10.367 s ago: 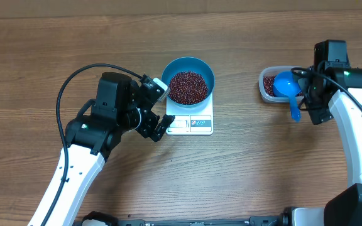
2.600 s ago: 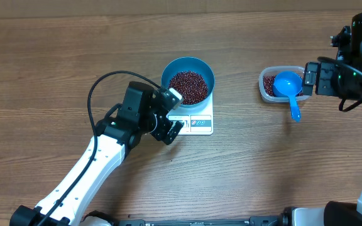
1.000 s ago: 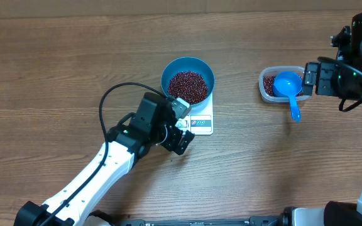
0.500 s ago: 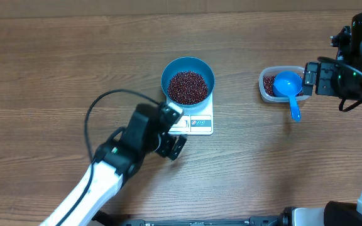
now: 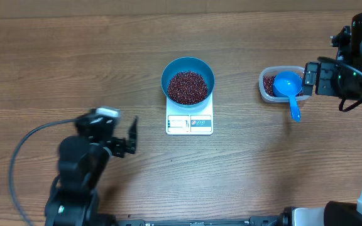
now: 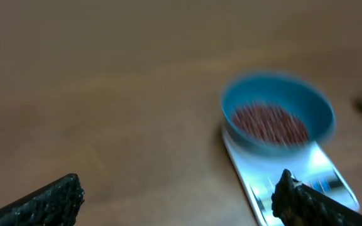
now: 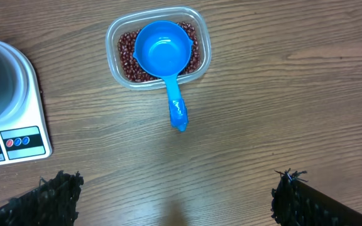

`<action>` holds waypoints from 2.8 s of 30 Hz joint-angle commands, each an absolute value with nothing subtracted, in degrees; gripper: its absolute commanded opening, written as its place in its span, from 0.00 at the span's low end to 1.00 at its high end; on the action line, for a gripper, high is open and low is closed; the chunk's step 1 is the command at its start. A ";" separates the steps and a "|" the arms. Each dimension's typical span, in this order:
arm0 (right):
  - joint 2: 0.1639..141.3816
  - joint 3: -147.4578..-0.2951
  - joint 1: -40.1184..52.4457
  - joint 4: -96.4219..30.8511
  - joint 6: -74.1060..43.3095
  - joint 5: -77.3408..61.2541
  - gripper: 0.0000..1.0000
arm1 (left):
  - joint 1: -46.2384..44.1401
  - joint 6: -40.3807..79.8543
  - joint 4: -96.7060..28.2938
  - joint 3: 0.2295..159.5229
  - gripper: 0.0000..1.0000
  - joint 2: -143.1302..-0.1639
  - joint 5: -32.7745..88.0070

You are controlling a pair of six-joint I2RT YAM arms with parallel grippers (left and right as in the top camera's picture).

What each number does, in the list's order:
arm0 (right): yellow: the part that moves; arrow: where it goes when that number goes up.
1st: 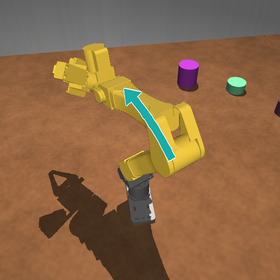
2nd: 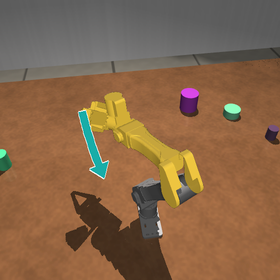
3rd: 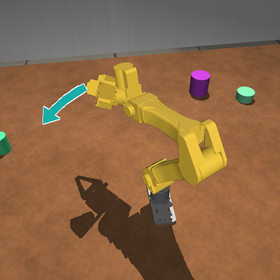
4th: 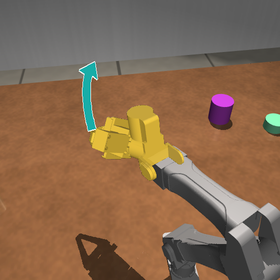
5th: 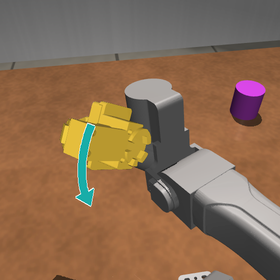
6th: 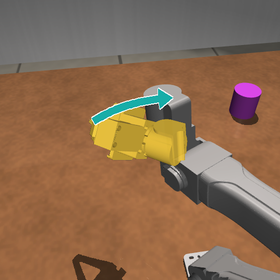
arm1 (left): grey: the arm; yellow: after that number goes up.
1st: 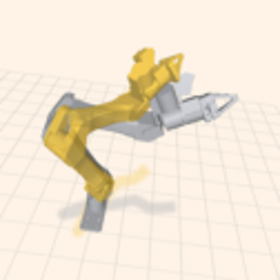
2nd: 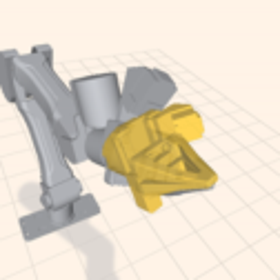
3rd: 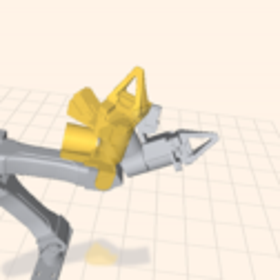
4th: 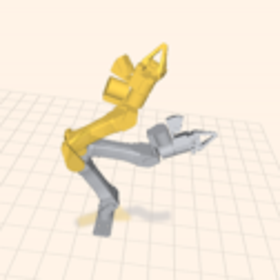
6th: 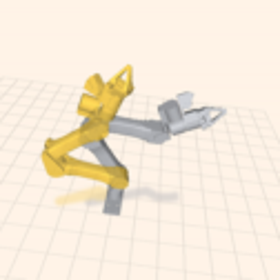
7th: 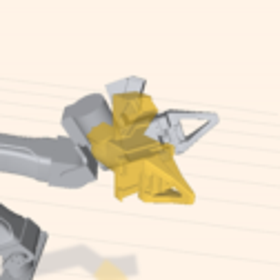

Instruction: Scoop item into bowl and weigh 150g on scale

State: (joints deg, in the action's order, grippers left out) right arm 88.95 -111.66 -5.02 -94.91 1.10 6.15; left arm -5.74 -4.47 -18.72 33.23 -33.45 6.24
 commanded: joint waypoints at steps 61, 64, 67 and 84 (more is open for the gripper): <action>88.38 -112.73 -5.23 -94.63 1.78 5.65 1.00 | 5.28 -2.15 -4.29 0.25 0.99 -0.21 4.47; 88.38 -112.73 -5.23 -94.61 1.78 5.65 1.00 | 5.28 -2.15 -4.19 0.27 1.00 -0.23 4.49; 88.38 -112.73 -5.23 -94.61 1.78 5.65 1.00 | 5.28 -2.15 -4.19 0.27 1.00 -0.25 4.49; 88.38 -112.73 -5.21 -94.61 1.78 5.65 1.00 | 5.26 -2.15 -4.19 0.27 1.00 -0.25 4.49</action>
State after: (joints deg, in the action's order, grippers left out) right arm 88.95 -111.66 -5.02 -94.76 1.10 6.15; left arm 4.93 -3.05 -3.90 0.47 -0.86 5.28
